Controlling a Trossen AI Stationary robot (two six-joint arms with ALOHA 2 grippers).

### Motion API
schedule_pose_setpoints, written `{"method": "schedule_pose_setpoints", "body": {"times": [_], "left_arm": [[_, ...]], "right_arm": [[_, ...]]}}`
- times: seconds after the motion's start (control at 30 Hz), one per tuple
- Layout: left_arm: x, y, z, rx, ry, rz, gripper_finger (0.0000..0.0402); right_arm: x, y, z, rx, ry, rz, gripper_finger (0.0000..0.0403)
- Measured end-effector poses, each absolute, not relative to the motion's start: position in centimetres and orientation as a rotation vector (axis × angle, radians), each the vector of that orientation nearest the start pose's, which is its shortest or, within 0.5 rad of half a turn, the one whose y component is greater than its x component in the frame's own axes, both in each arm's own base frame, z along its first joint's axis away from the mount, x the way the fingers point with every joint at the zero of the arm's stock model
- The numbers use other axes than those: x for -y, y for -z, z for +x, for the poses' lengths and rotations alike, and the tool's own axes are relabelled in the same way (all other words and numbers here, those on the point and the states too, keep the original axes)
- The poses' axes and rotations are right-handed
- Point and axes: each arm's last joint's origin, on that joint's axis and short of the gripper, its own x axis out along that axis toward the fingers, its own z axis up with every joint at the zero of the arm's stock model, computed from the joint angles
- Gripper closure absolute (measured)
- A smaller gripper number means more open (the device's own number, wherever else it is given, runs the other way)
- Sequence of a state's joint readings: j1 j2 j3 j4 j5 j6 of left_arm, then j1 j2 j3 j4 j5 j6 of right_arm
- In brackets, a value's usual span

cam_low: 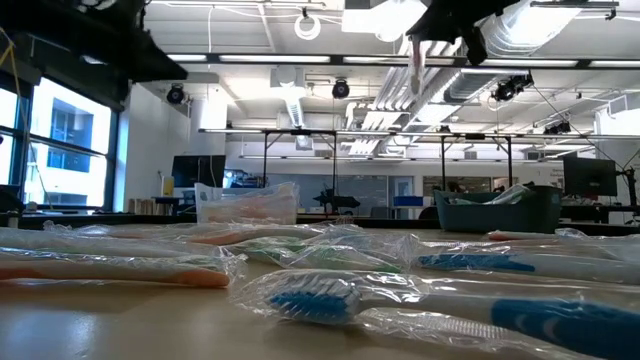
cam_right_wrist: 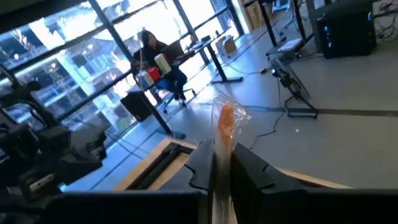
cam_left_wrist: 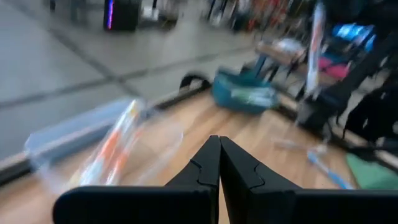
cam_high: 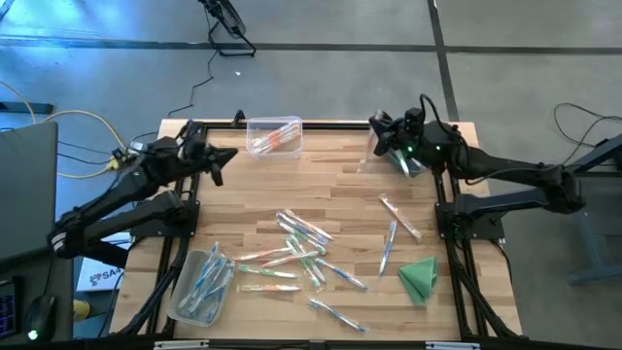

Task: Pick & Place Toothbrushes
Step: Put the orange toothbrush into the transparent bin

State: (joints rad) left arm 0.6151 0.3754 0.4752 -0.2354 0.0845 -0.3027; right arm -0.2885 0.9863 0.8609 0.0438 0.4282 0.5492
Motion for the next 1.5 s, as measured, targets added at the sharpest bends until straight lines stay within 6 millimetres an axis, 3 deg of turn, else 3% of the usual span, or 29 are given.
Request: {"method": "schedule_pose_setpoints", "body": {"times": [0.17, 0.57, 1.07, 1.5], "left_arm": [[-6.8, -25.8, 10.1, 0.044, -0.527, -0.310, 0.0401], [-8.8, -24.4, 13.2, -0.036, -0.496, -0.333, 0.0401], [-11.4, -23.4, 17.3, 0.089, -0.366, -0.358, 0.0401], [-12.1, -23.2, 18.5, 0.178, -0.307, -0.347, 0.0401]], "right_arm": [[9.0, -34.6, 20.4, 0.128, 0.699, 0.521, 0.0380], [11.5, -34.2, 20.3, 0.119, 0.637, 0.529, 0.0380], [12.1, -34.5, 20.1, 0.152, 0.643, 0.503, 0.0380], [12.9, -33.7, 22.4, 0.182, 0.541, 0.501, 0.0380]]}}
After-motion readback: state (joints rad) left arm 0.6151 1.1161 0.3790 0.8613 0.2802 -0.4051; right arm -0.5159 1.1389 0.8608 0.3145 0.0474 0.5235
